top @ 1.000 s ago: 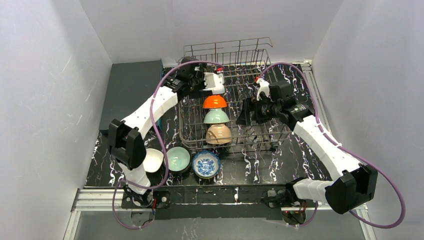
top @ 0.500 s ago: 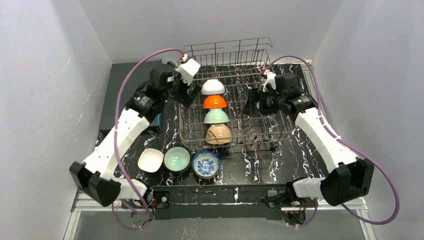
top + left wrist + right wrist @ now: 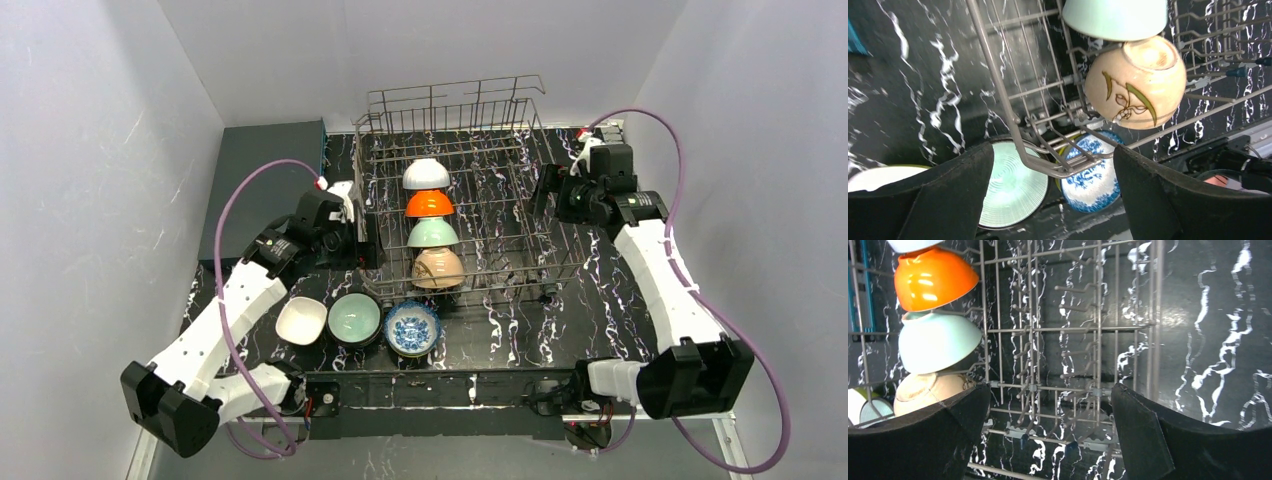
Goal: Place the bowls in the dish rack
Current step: Adjust the dish rack at the center of the board.
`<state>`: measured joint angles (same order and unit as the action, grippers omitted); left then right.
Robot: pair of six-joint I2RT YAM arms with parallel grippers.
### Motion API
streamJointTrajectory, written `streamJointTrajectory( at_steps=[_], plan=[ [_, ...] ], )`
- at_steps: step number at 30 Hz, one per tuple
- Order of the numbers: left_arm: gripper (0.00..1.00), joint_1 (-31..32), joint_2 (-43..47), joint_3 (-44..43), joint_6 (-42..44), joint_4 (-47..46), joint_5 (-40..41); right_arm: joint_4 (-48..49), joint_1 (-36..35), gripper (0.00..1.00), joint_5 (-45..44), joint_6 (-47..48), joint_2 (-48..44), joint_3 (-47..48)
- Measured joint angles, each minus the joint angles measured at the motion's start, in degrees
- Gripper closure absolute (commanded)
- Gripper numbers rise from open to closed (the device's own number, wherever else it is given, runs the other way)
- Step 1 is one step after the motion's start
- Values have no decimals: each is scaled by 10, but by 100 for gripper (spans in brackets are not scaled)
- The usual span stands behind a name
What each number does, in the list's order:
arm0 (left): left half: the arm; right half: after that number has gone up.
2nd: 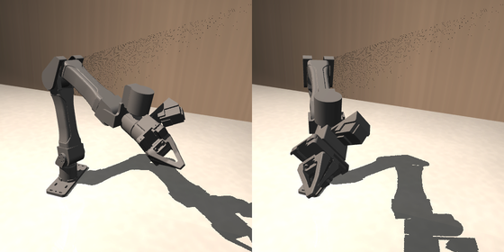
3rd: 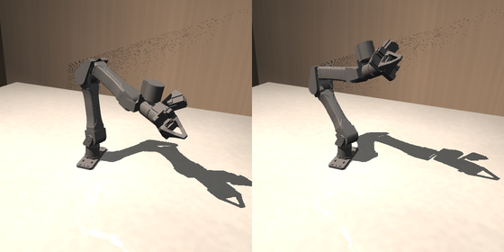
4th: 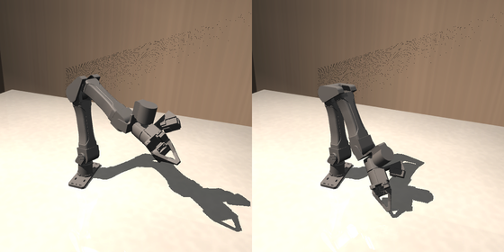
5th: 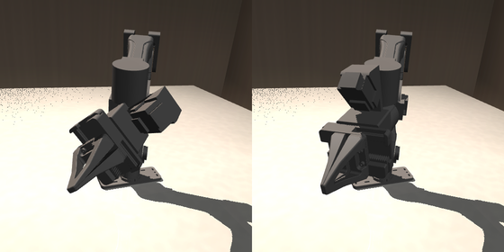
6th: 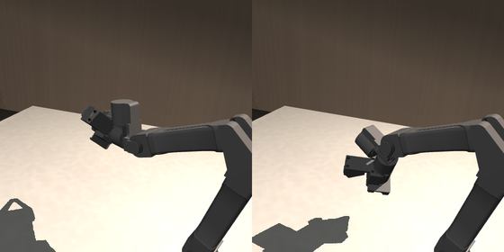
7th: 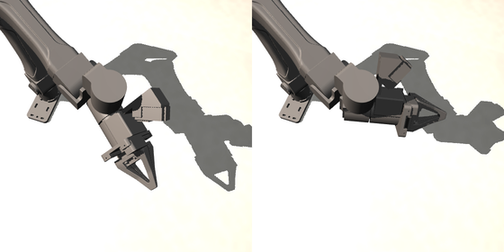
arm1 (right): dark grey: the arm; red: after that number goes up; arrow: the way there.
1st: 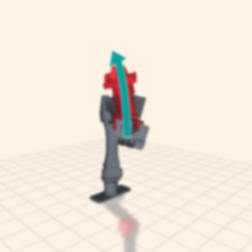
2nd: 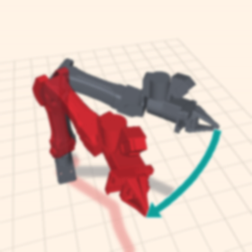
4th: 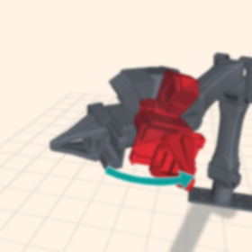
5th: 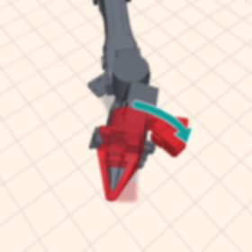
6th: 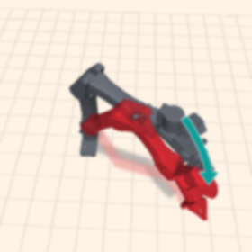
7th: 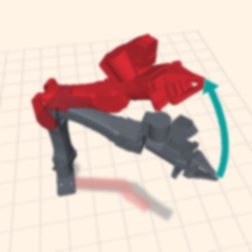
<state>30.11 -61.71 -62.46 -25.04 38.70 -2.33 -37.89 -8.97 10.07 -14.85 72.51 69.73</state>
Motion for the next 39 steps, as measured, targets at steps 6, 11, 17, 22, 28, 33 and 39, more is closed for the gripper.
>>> streamJointTrajectory(
  at_steps=[6,11,17,22,28,33,39],
  plan=[
    [30,0,-41,19,-62,15,-17,-14,3,1,-94,2,-50,0],
    [51,0,-75,21,-81,21,-4,-29,4,1,-172,12,-51,-9],
    [77,-5,-99,21,-82,24,27,-54,14,2,-165,16,-18,-47],
    [92,-19,-99,21,-66,24,50,-56,16,10,-93,16,-7,-75],
    [100,-54,-108,13,-26,23,61,-48,21,28,-17,11,-16,-89],
    [100,-91,-131,-8,7,25,78,-42,22,42,28,2,-20,-102],
    [99,-114,-163,-38,45,34,103,-35,22,52,62,-2,-20,-112]
  ],
)
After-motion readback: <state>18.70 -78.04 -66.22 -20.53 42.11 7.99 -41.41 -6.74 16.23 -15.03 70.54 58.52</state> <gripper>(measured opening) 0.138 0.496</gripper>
